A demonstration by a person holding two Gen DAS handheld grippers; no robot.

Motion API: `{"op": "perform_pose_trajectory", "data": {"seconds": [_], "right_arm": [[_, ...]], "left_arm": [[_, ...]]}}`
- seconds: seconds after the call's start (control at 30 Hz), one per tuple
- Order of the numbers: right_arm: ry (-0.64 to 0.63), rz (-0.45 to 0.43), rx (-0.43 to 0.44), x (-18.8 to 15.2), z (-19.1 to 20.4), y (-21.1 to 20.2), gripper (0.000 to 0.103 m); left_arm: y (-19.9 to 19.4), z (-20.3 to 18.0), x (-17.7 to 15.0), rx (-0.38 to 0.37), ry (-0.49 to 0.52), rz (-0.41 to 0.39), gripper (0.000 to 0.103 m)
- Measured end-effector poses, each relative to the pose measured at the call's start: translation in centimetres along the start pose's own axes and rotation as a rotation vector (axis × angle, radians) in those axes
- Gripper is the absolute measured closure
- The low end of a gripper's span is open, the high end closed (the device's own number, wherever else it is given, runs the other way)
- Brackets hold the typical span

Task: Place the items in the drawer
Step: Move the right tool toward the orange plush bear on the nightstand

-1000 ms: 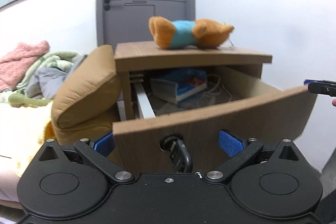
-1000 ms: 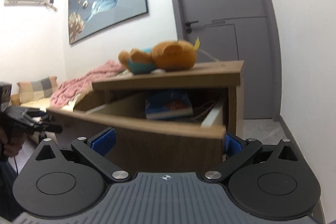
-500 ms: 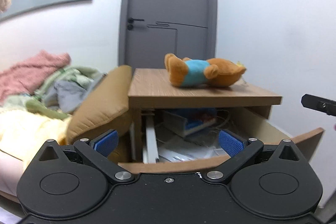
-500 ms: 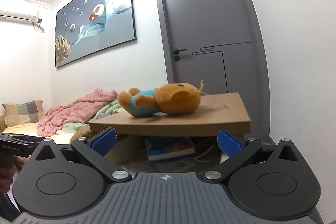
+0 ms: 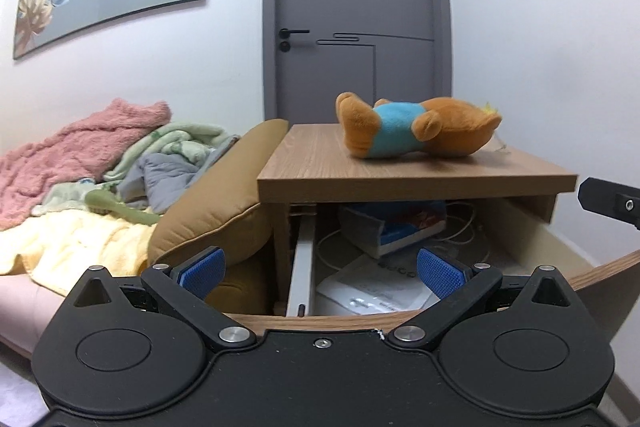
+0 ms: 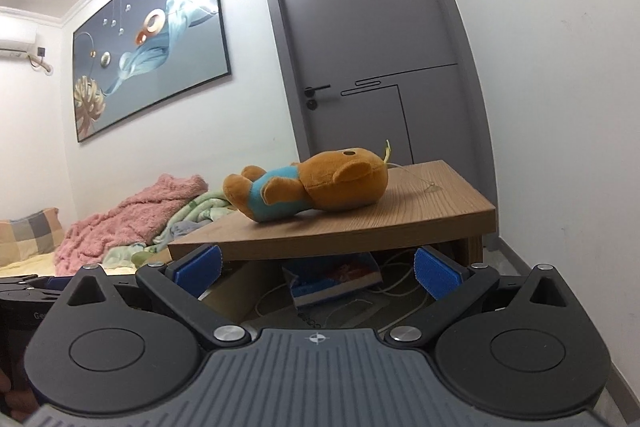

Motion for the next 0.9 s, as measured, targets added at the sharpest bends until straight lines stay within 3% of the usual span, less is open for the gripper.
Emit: {"op": "perform_pose_trajectory", "data": {"seconds": [0.53,0.9], "right_arm": [[-0.041,0.008,-0.105,-2.6,2.2,1.3,0.000],[-0.060,0.036,-0.120,-3.4,2.8,2.2,0.000]], "left_arm": [[0.5,-0.2,-1.1,0.048,0.016,0.062,0.001],[0.6,0.0,-1.4,0.042,0.013,0.078,0.001]]}}
Point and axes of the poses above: each gripper's, at about its wrist camera, not at the fingertips, and y roughly the way its jaws point, z to its left, x to its top, the point moved 8 cm from there along y, roughly the way its jaws point, and after that the axes turned 14 degrees about y, right-handed, at the moved point
